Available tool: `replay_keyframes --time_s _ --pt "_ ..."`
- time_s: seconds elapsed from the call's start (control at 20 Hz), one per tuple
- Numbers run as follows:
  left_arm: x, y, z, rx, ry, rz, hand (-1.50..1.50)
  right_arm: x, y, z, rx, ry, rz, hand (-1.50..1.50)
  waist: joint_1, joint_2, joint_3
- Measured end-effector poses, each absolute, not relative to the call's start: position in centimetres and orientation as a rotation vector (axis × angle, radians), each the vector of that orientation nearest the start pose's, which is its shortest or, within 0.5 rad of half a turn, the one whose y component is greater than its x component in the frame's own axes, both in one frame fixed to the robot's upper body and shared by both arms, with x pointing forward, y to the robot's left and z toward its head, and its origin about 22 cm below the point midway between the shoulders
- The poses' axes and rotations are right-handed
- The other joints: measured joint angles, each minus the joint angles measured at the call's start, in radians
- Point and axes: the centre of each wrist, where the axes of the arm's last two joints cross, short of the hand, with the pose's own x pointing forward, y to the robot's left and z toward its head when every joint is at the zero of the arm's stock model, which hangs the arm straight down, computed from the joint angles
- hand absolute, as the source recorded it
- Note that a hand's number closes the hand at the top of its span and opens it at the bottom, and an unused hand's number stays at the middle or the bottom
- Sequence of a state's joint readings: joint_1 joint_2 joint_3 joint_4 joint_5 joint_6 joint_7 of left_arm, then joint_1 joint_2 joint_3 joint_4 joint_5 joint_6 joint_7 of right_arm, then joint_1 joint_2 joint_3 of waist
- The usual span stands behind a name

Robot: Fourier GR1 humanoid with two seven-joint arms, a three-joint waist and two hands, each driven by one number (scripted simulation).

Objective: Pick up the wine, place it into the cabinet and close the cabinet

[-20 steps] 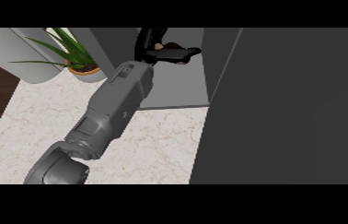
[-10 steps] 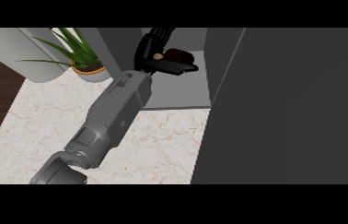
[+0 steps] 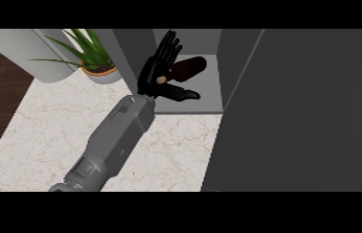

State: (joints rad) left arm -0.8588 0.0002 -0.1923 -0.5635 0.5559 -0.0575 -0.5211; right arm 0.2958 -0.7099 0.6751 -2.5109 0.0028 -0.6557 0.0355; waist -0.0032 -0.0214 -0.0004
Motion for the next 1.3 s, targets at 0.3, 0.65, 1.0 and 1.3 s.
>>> replay_keyframes --time_s 0.3,0.65,1.0,1.3 --pt "36.1 10.5 -0.8 -0.568 -1.717 0.01 -1.5 8.9 -19.8 14.8 0.018 -1.934 0.213 -1.5 0.015 0.0 0.0" --pt "31.3 12.3 -2.2 -0.599 -1.698 0.06 -1.5 8.9 -20.1 14.8 -0.004 -1.934 0.231 -1.5 0.019 0.005 0.0" --pt "27.3 16.0 -2.5 -0.619 -1.698 0.113 -1.5 8.7 -20.2 14.8 0.031 -1.918 0.334 -1.5 0.011 0.011 0.0" --pt "25.7 19.6 -1.8 -0.582 -1.748 0.13 -1.5 8.2 -20.1 14.5 0.118 -1.886 0.453 -1.5 0.007 0.013 0.0"
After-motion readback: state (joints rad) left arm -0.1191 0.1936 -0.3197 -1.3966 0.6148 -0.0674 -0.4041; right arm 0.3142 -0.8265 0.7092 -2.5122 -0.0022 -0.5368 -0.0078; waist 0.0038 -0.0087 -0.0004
